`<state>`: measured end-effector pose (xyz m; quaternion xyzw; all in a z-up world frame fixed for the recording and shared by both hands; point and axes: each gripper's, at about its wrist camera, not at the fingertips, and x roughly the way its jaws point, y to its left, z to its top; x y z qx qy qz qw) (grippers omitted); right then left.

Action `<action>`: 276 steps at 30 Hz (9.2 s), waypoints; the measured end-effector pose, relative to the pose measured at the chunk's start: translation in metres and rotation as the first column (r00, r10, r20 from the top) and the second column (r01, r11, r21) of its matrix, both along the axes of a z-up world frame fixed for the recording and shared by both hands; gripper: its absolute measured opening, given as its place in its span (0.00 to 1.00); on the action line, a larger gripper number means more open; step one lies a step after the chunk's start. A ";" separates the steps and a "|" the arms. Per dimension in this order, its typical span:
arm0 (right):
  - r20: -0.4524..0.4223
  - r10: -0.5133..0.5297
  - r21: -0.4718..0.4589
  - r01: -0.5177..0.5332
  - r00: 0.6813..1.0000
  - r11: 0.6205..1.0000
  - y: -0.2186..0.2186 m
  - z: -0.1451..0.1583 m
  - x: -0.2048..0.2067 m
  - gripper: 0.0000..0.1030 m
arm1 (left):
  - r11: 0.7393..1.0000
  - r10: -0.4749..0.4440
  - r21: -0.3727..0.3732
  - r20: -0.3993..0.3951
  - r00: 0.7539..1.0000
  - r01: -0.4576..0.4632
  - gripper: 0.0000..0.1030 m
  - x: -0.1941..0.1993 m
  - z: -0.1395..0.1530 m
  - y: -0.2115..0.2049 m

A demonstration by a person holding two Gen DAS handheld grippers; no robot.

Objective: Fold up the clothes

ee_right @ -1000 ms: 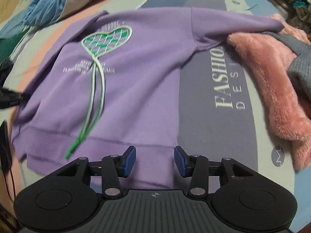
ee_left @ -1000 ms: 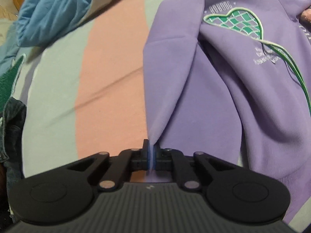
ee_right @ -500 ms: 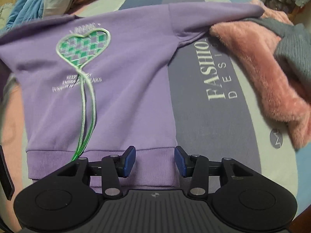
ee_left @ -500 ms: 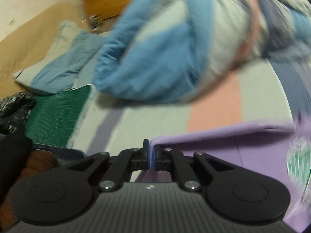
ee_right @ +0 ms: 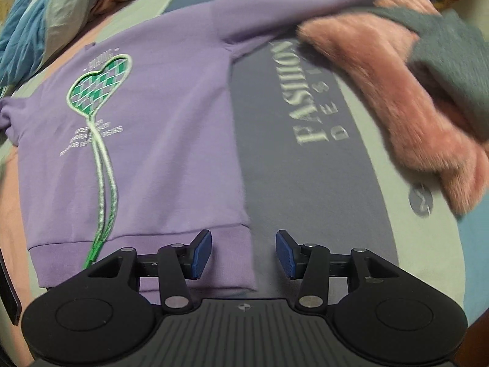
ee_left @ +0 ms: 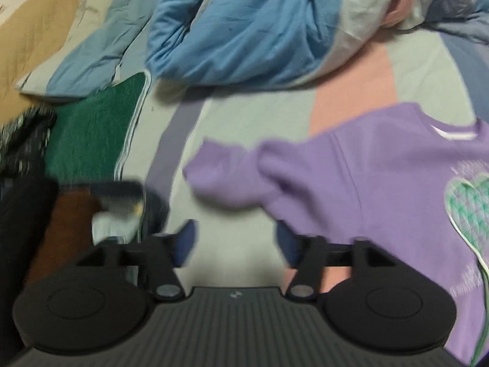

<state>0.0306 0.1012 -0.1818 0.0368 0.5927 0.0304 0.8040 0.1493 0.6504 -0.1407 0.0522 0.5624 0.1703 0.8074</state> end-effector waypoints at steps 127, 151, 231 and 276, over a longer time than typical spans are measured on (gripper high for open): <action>-0.103 -0.037 0.281 0.065 0.994 0.957 -0.045 -0.012 -0.031 0.13 | 0.755 0.341 -0.620 0.091 0.936 -0.215 0.84 -0.273 -0.096 -0.063; 0.106 0.079 0.280 -0.106 0.991 0.954 -0.027 0.039 -0.048 0.11 | 0.772 0.476 -0.540 0.138 0.869 -0.337 0.07 -0.322 0.011 -0.112; 0.367 0.013 0.169 -0.081 0.930 0.982 -0.084 0.045 0.073 0.88 | 0.964 0.158 -0.223 0.039 0.987 -0.146 1.00 -0.204 -0.010 -0.237; 0.461 -0.283 0.072 0.282 0.841 0.957 -0.219 0.064 0.136 0.36 | 0.945 0.119 -0.304 -0.014 0.993 -0.118 1.00 -0.159 -0.032 -0.309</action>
